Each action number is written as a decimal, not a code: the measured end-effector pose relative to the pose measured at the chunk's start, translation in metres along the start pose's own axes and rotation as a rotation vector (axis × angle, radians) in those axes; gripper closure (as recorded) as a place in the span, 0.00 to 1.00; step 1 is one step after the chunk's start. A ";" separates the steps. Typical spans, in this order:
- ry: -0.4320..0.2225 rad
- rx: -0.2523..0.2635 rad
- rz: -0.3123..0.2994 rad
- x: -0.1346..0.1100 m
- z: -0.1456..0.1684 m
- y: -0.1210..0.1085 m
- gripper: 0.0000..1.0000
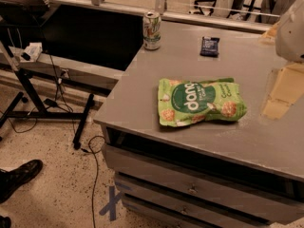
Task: Pick 7up can
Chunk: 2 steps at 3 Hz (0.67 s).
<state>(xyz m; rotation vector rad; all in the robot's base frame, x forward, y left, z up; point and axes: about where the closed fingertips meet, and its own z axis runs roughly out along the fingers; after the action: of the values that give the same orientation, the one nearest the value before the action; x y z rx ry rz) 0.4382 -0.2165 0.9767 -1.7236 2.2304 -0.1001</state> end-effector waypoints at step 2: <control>-0.033 0.015 0.006 -0.010 0.007 -0.013 0.00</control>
Offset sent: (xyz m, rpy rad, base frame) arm 0.0439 0.0173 -0.0085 0.0770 -0.0398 -0.0027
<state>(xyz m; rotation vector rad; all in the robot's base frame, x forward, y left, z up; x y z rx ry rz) 0.4551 -0.2092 0.9752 -1.6978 2.2055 -0.0862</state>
